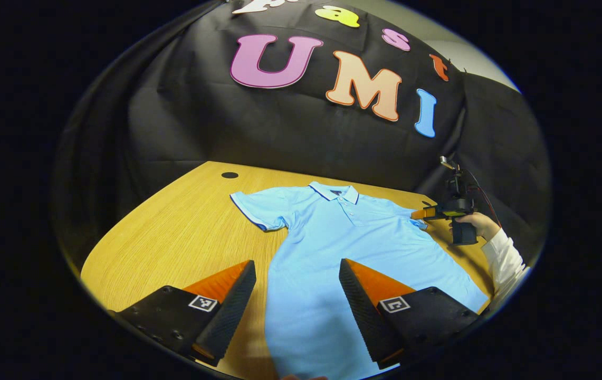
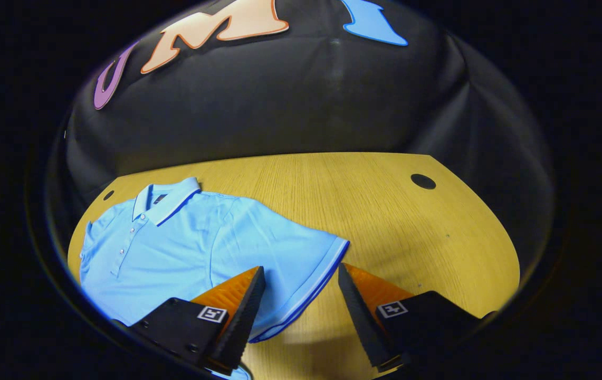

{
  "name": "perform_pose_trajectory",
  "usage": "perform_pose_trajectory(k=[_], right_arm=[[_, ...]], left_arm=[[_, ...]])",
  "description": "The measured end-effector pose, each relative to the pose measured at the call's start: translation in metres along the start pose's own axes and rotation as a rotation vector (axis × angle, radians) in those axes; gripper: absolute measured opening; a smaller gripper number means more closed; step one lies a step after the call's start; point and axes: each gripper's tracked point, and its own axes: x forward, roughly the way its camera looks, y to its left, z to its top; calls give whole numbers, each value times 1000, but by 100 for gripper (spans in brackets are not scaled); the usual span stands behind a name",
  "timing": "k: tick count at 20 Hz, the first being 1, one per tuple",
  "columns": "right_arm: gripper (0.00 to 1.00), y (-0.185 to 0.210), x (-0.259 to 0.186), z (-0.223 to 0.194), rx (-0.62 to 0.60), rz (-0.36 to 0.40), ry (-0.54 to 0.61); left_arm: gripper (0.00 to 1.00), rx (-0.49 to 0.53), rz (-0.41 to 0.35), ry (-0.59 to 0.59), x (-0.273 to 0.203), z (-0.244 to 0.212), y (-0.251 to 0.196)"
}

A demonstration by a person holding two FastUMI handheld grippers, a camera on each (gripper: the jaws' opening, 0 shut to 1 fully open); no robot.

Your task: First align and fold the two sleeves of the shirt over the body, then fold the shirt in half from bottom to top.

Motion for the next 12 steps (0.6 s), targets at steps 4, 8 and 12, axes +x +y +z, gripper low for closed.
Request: perform_pose_trajectory(k=[4,8,12], right_arm=[[48,11,2,0,10,34,-8],[15,17,1,0,51,59,9],[14,26,-5,6,68,63,-4]], left_arm=[[95,-3,6,1,-1,-2,2],[95,0,9,-3,-1,-1,3],[95,-3,-10,-2,-2,-1,-3]])
